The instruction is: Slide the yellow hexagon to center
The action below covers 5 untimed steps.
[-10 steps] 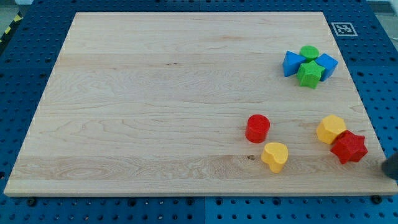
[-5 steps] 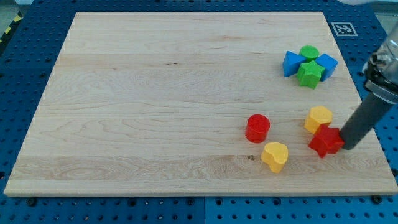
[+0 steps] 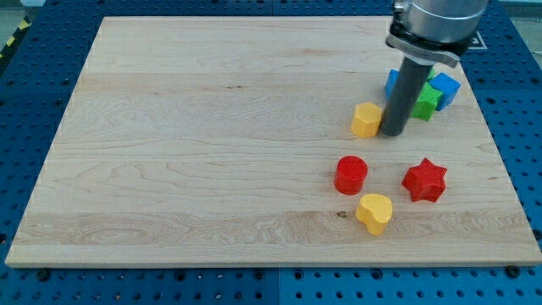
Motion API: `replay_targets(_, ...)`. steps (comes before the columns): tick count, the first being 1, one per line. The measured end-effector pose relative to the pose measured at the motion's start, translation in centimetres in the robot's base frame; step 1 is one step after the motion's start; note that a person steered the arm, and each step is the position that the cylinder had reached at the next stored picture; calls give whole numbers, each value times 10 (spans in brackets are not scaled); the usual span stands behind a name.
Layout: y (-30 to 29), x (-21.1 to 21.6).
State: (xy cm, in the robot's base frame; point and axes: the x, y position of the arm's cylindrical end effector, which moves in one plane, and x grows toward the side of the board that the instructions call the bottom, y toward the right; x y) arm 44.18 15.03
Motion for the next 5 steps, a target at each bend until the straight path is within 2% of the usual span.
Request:
replay_targets(3, -98, -41)
replay_targets(4, -92, -33)
replay_targets(5, -45, -12)
